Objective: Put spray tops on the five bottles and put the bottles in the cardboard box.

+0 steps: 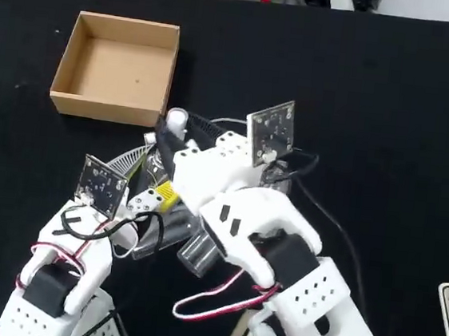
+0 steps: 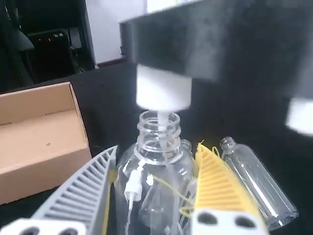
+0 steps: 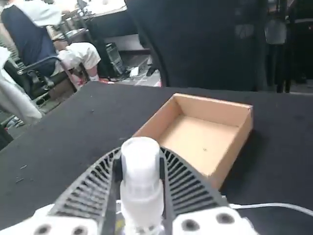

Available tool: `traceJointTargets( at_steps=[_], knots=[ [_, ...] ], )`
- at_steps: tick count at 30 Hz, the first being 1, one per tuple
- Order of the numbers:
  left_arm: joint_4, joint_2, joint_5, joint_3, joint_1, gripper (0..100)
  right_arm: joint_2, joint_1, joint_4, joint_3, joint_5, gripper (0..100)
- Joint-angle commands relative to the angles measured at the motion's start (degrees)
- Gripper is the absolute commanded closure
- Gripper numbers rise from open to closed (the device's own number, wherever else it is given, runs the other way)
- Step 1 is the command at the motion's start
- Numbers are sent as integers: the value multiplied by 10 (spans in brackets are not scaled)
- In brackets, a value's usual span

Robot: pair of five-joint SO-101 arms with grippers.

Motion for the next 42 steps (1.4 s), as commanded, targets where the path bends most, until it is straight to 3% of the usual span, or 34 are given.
traceJointTargets(
  at_steps=[1, 9, 15, 27, 36, 42],
  knots=[
    [1, 1, 1, -9, 4, 903, -15, -12, 3, -7, 7, 986],
    [-2, 1, 4, -13, 4, 905, -16, -10, 4, -7, 11, 986],
    [-1, 1, 4, -18, 9, 905, -67, -12, 55, 7, 63, 986],
    [7, 1, 2, -29, 4, 905, -83, -12, -5, 51, 67, 986],
    [11, 1, 1, -35, 6, 905, 56, -13, 153, -113, 68, 921],
    [11, 1, 2, -36, 7, 905, 71, -13, 180, -141, 68, 913]
  ],
)
